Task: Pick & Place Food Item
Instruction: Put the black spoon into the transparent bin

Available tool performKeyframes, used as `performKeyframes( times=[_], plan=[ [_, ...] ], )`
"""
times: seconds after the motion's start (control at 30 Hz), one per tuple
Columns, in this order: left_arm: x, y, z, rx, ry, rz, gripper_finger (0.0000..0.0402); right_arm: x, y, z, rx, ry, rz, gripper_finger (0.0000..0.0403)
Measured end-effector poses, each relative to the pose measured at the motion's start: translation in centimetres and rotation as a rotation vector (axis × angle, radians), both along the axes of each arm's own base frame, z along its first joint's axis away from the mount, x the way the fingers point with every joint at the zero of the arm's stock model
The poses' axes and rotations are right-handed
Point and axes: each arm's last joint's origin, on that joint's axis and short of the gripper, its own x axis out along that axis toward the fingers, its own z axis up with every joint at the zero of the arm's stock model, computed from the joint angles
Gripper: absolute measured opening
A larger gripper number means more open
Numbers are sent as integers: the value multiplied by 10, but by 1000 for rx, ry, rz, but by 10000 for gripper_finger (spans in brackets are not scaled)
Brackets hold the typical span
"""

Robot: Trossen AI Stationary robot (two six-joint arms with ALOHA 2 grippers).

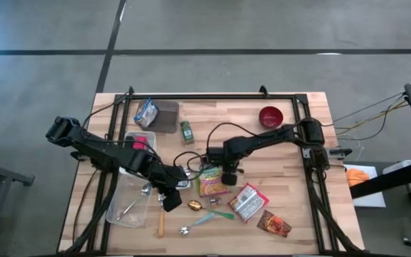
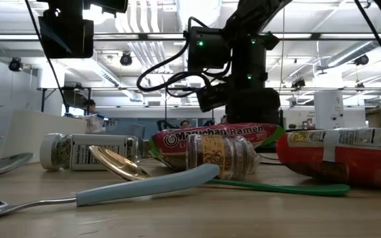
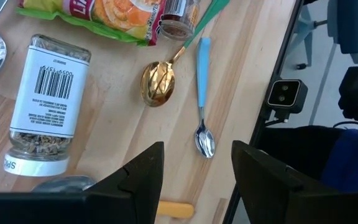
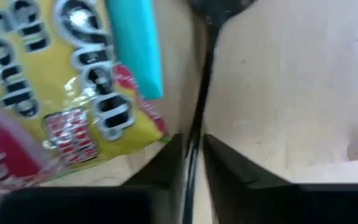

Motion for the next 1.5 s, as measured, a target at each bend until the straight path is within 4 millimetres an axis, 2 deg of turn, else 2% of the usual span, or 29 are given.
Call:
performKeyframes(
  times=[0.07,0.37,0.67,0.9,1.17,1.5],
  plan=[
    [0,0,0,0,0,0,189,0,-4,0,4,1,-34,19],
    [0,0,0,-4,4,7,189,-1,-8,2,15,-8,-95,10],
    [0,0,0,-4,3,7,189,-3,-12,23,-31,-75,-145,8],
    [0,0,0,-9,7,17,189,-7,-12,41,-3,-114,-170,8],
    [2,3,0,69,-24,119,189,-14,-11,75,19,-212,-230,8],
    [14,6,8,160,-208,313,189,-31,-10,141,76,-482,-329,8]
  ],
)
